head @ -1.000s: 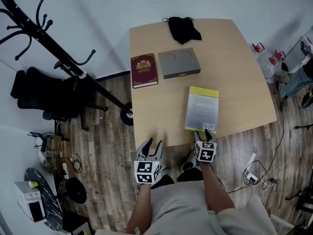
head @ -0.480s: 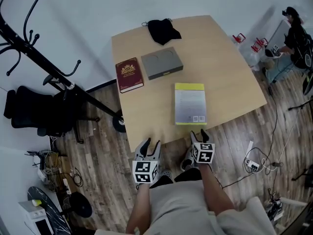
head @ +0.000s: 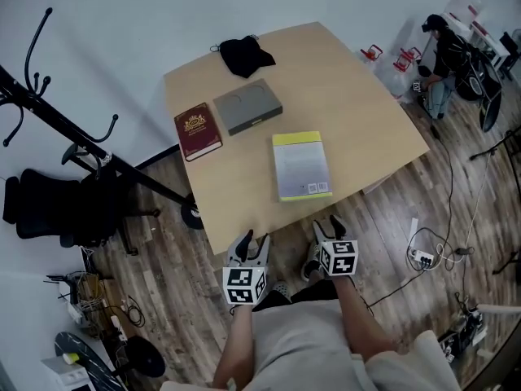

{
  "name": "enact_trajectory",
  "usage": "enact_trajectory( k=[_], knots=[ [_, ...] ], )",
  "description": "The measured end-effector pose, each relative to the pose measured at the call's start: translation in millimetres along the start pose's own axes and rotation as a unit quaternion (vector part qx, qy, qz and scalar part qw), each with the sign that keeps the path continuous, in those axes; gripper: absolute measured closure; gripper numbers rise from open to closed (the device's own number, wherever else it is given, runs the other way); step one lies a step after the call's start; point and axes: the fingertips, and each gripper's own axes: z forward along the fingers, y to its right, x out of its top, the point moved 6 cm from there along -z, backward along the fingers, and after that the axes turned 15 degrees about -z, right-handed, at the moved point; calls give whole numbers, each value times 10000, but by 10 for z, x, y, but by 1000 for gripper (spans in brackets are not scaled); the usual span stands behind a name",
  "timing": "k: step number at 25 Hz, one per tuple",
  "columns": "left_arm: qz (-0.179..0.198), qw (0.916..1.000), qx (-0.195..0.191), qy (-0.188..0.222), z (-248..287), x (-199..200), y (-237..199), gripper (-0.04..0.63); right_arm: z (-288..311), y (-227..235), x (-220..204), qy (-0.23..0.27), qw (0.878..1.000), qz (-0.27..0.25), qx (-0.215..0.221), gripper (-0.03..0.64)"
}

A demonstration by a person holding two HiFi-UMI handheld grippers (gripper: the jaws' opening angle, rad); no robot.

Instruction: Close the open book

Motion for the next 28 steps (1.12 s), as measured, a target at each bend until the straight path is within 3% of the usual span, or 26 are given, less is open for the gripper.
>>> enact_trajectory(
  k=[6, 17, 24, 28],
  knots=[
    [-43, 9998, -200, 11, -34, -109, 126, 414, -309, -179, -81, 161, 9994, -217, 224, 387],
    [133, 9992, -369, -77, -240, -254, 215, 414, -647, -273, -236, 397, 9992, -45, 23, 407],
    [174, 9986, -491, 113, -310, -140, 301, 420, -797, -286, -150, 772, 9969, 144, -105, 431],
    [193, 9980, -570, 209, -303, -89, 371, 431, -818, -231, -141, 745, 9971, 35, -154, 439]
  ],
)
